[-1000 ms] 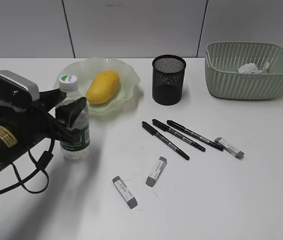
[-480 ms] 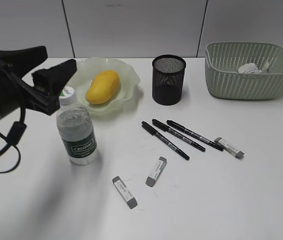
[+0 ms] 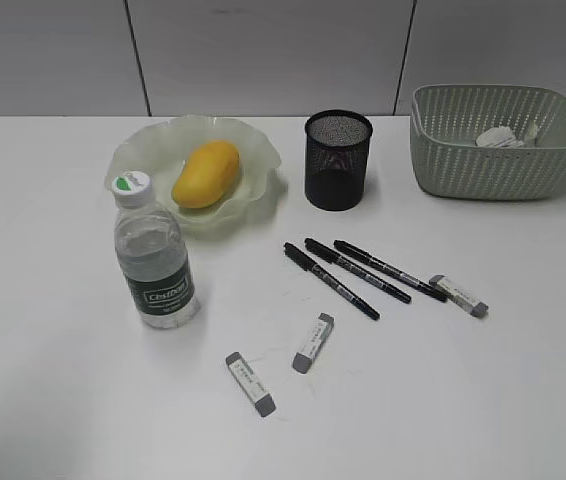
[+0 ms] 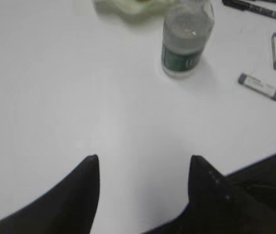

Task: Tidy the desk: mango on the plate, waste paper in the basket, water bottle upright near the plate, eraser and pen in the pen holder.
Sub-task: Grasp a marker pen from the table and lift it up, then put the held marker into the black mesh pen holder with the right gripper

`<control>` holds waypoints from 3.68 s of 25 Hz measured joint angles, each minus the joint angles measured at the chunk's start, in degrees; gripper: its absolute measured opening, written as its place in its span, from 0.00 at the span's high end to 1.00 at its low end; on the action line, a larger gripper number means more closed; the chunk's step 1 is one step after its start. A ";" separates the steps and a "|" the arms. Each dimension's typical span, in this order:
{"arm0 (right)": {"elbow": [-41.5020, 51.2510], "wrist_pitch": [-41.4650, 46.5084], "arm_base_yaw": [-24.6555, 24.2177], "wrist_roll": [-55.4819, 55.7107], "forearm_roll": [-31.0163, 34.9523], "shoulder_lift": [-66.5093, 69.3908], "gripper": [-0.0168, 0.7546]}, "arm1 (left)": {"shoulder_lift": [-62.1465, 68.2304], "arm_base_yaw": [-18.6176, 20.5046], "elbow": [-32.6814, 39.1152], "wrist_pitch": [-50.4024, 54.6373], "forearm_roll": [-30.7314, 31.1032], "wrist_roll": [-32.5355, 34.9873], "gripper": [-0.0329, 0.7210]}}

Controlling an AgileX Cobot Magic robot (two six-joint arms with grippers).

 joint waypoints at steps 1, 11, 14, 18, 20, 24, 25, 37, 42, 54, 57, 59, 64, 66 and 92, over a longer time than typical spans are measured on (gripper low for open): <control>0.00 0.00 0.00 0.00 0.00 0.00 0.43 | -3.70 0.00 0.00 3.04 -0.05 0.00 0.39; -1.87 -4.07 0.00 -3.86 2.85 6.39 0.43 | -31.33 1.54 7.50 4.80 -0.28 -2.27 0.44; -3.01 -9.91 0.00 -7.15 6.28 18.83 0.43 | -35.09 2.33 7.87 4.66 0.11 -2.39 0.47; -6.01 -16.45 0.00 -8.86 8.18 43.36 0.43 | -35.78 2.37 7.87 4.46 0.13 -2.39 0.48; -9.09 -18.69 0.00 -11.04 9.56 56.44 0.43 | -35.83 3.06 7.87 4.46 0.12 -2.39 0.48; -19.64 -23.32 0.45 -19.53 15.94 79.06 0.43 | -35.83 8.72 7.87 4.43 0.12 -2.39 0.48; -23.08 -24.00 0.96 -21.35 16.47 84.34 0.43 | -35.83 10.37 7.87 4.43 0.12 -2.39 0.48; -53.05 -18.99 12.55 -25.30 6.37 121.71 0.43 | -35.83 15.62 7.91 4.43 -0.04 -2.39 0.48; -55.26 -18.72 13.94 -25.33 5.89 125.66 0.44 | -35.83 15.62 7.91 4.43 -0.11 -2.39 0.48; -55.74 -19.92 14.00 -25.37 7.05 126.95 0.83 | -35.83 15.62 7.91 4.43 -0.17 -2.39 0.48; -55.05 -21.15 14.00 -25.37 11.14 122.06 0.83 | -35.83 15.62 7.91 4.43 -0.17 -2.39 0.48; -53.69 -26.48 14.00 -25.37 14.24 116.13 0.83 | -35.83 15.62 7.91 4.43 -0.17 -2.39 0.48; -45.16 -67.42 14.08 -24.75 17.18 104.23 0.83 | -35.83 15.62 7.91 4.43 -0.17 -2.39 0.53; -43.41 -82.47 14.08 -20.73 16.91 105.69 0.83 | -35.83 15.62 7.91 4.43 -0.17 -2.39 0.55; -42.69 -64.35 14.08 -3.42 0.39 104.73 0.34 | -35.83 15.62 7.91 4.43 -0.17 -2.39 0.64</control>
